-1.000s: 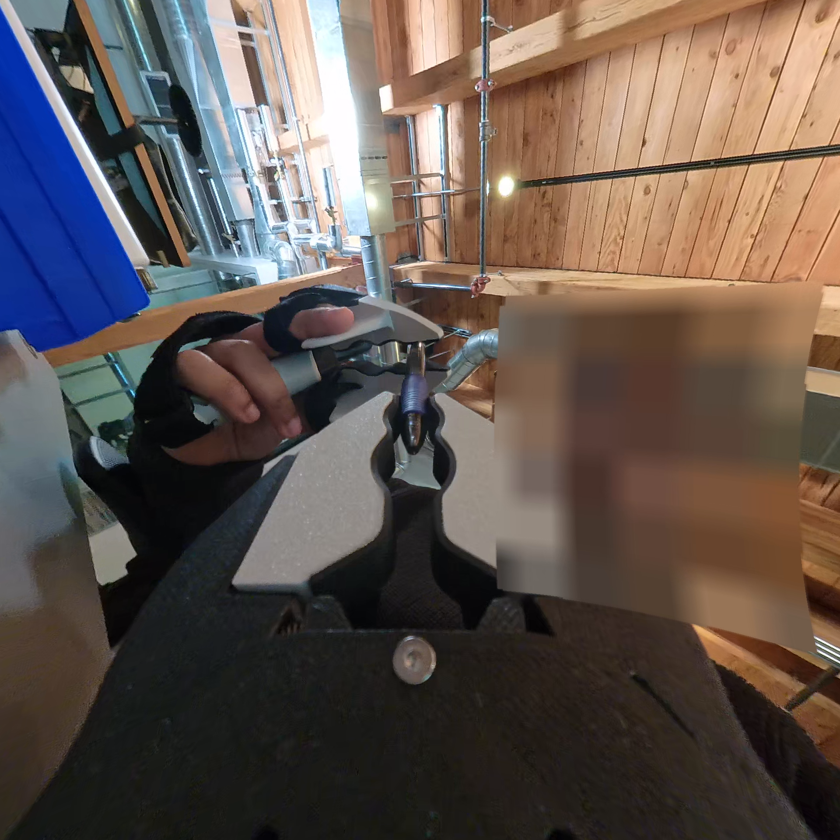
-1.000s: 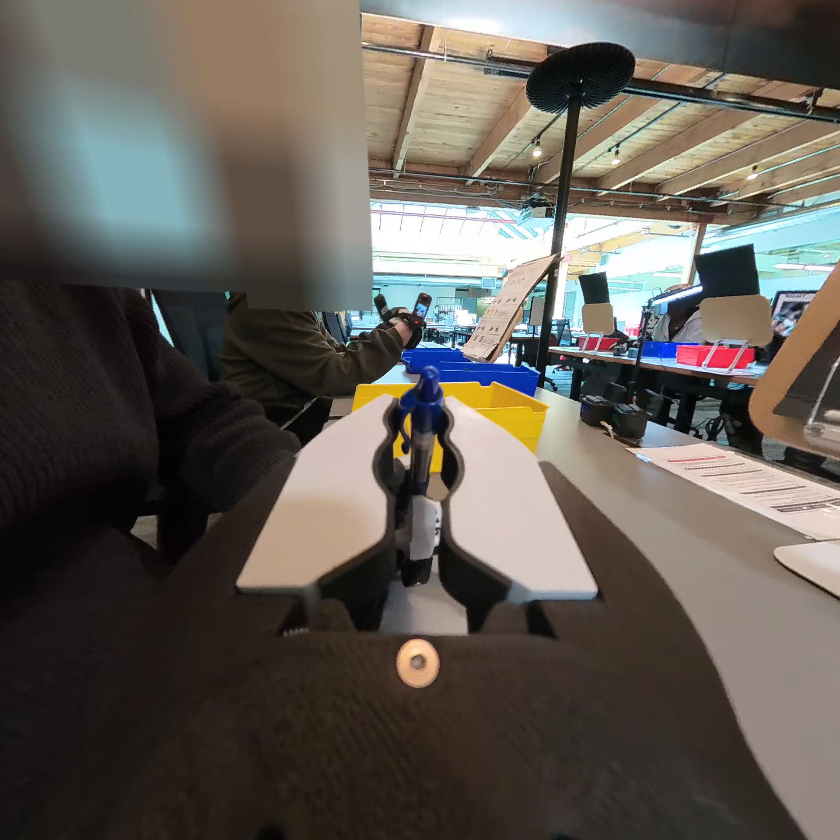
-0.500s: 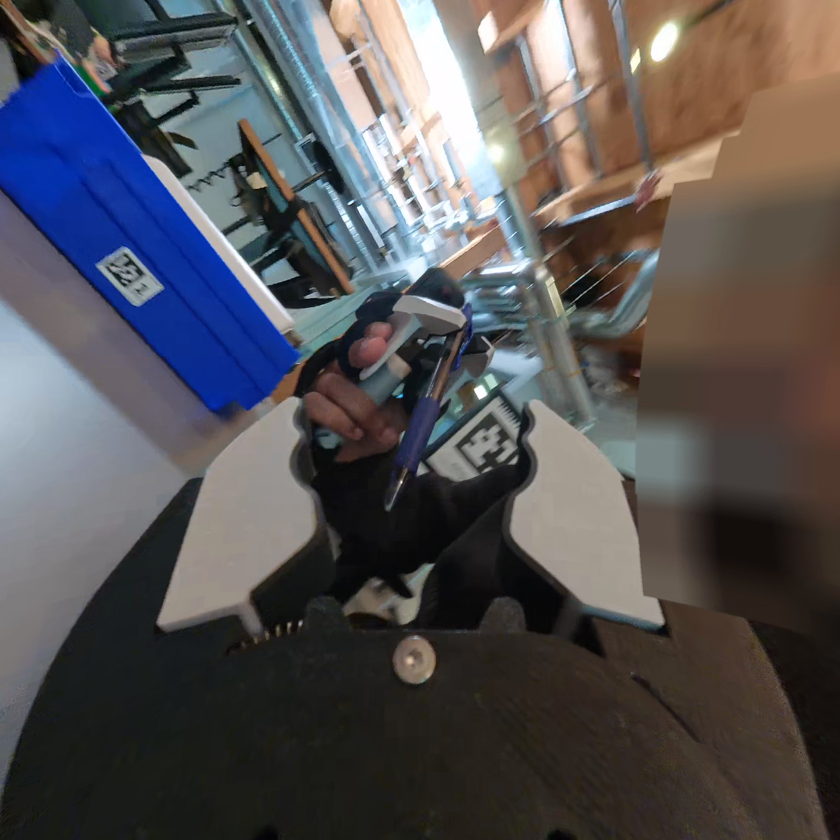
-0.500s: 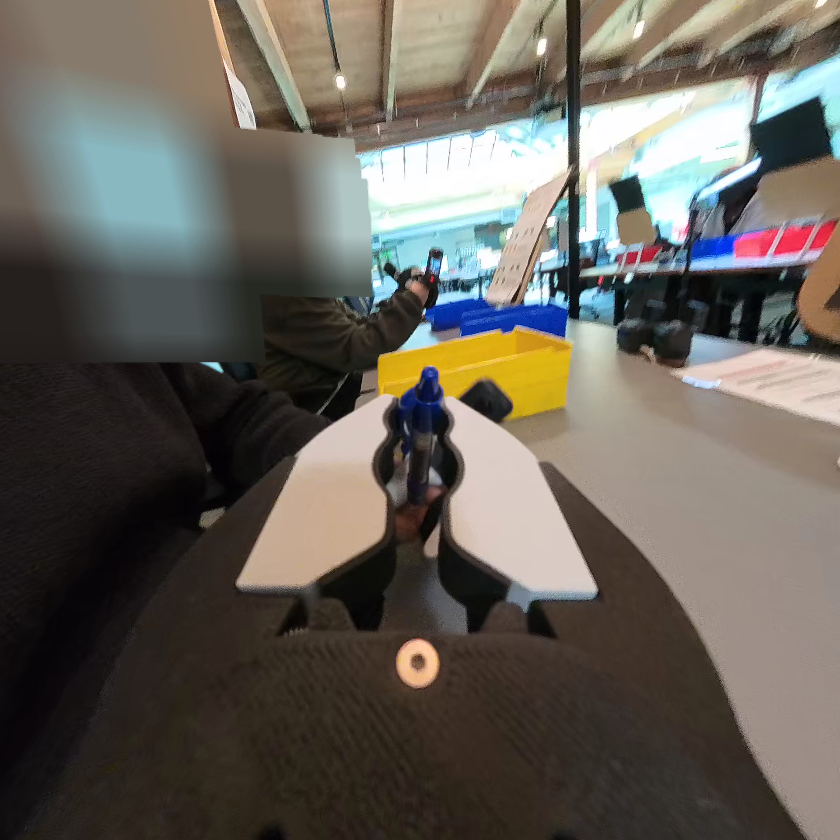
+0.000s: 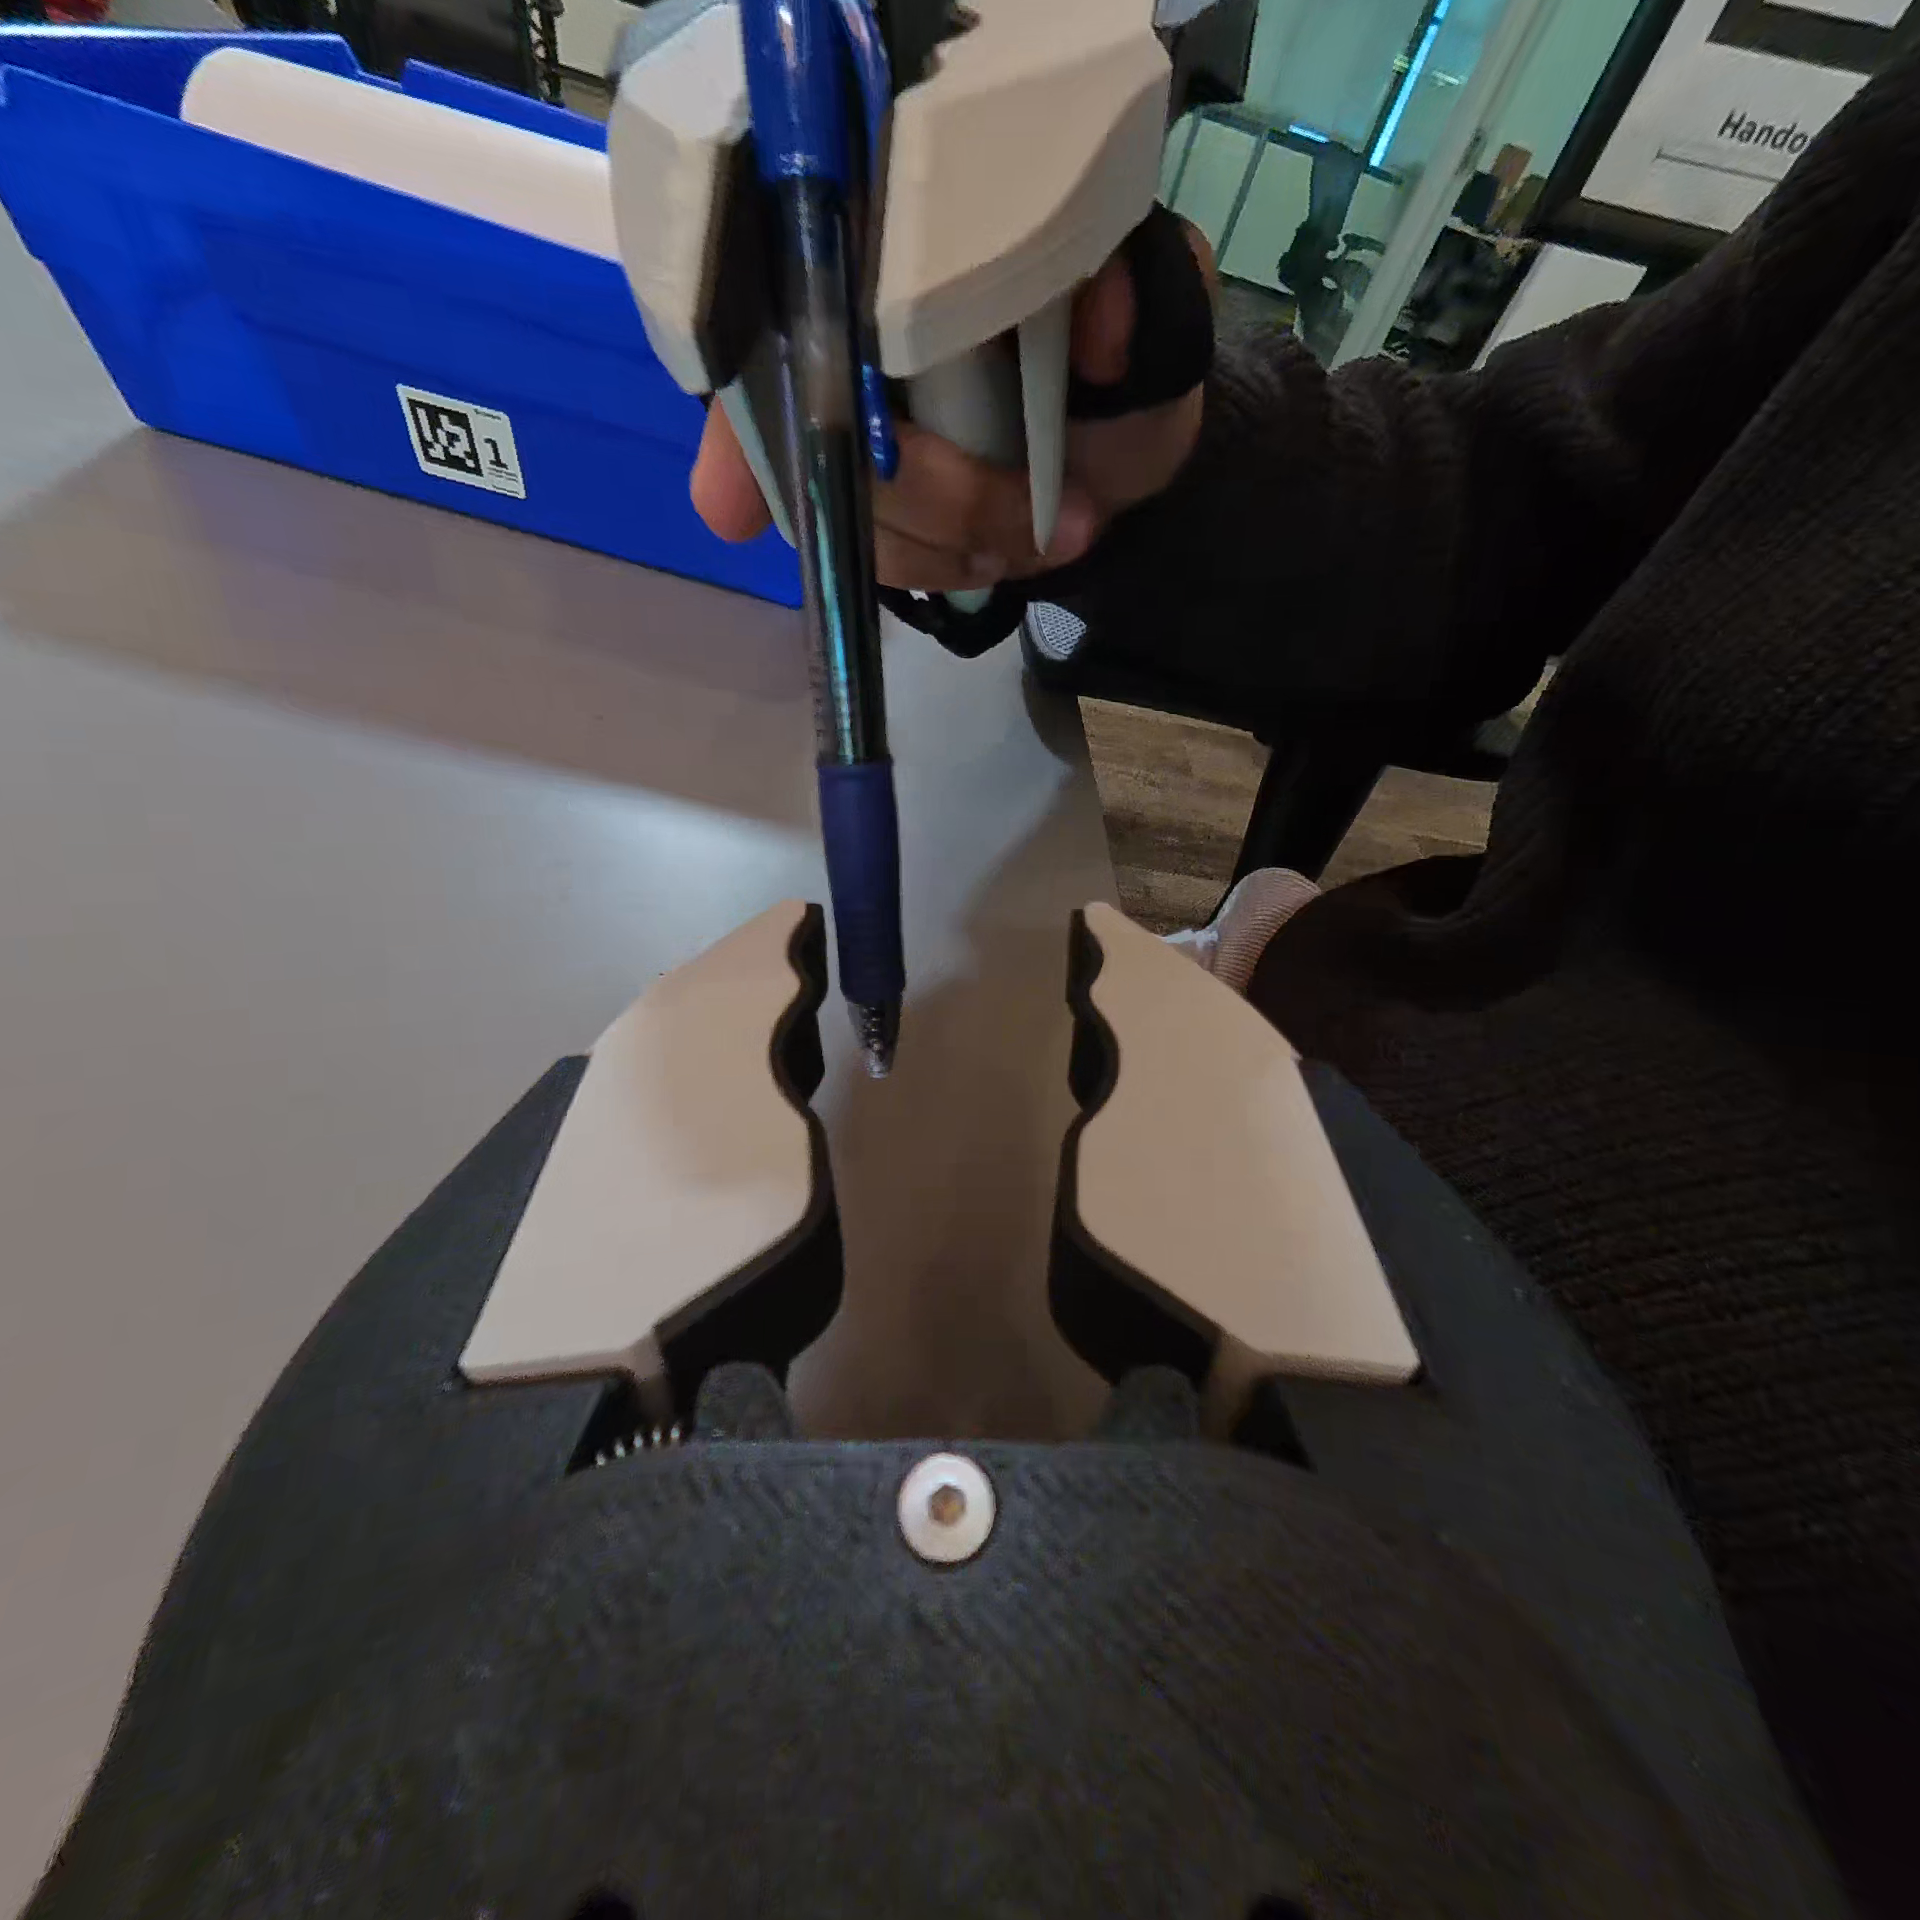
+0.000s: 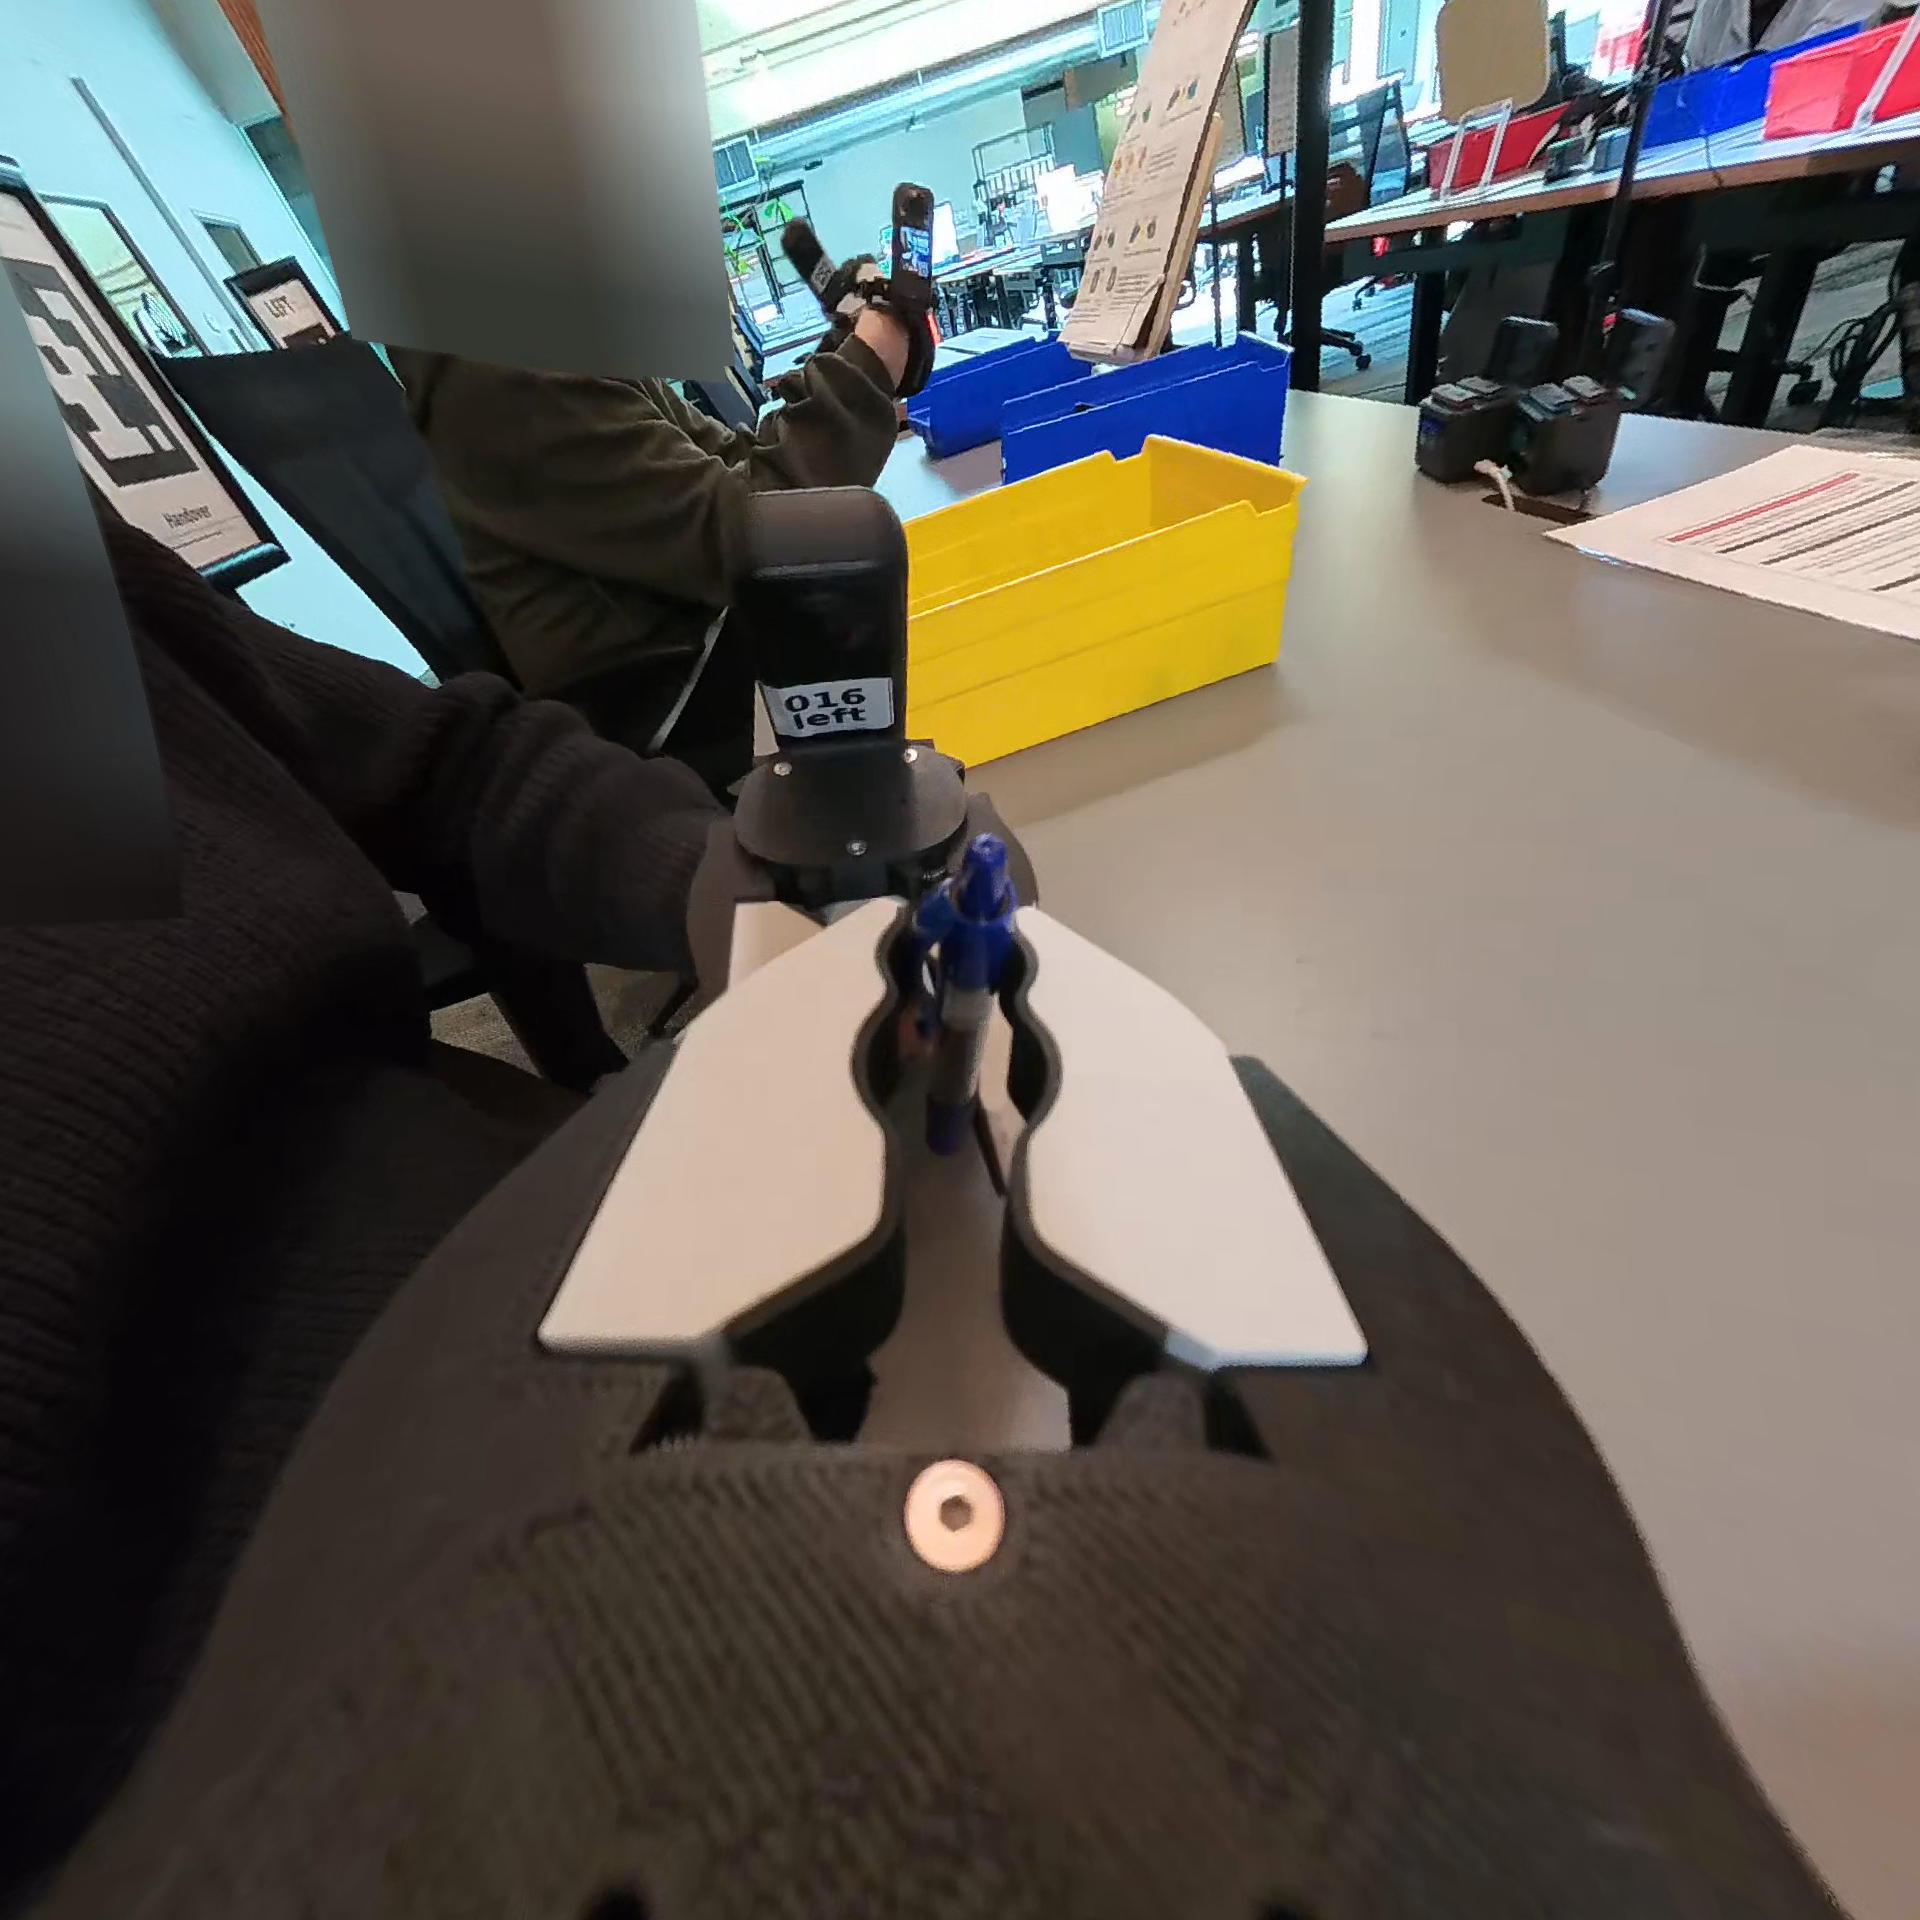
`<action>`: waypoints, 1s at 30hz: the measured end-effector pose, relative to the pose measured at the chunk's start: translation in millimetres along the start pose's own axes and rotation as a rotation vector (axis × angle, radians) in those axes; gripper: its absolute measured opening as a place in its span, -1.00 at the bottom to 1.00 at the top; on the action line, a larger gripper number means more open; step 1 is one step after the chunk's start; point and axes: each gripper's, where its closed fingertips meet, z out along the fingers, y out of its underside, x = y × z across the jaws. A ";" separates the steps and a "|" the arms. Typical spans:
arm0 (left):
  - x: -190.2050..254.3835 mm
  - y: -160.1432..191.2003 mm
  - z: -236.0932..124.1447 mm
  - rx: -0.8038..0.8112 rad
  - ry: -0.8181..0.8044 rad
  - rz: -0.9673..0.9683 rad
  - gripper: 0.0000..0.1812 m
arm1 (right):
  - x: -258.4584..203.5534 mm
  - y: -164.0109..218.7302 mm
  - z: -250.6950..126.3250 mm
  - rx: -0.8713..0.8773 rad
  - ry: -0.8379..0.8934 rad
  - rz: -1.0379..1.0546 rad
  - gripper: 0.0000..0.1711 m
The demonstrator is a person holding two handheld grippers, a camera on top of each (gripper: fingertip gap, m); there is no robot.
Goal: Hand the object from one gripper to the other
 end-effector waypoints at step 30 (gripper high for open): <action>15.1 -36.9 -22.7 0.348 0.517 -0.671 -0.88 | -2.9 16.4 29.3 -0.011 0.320 -0.954 0.72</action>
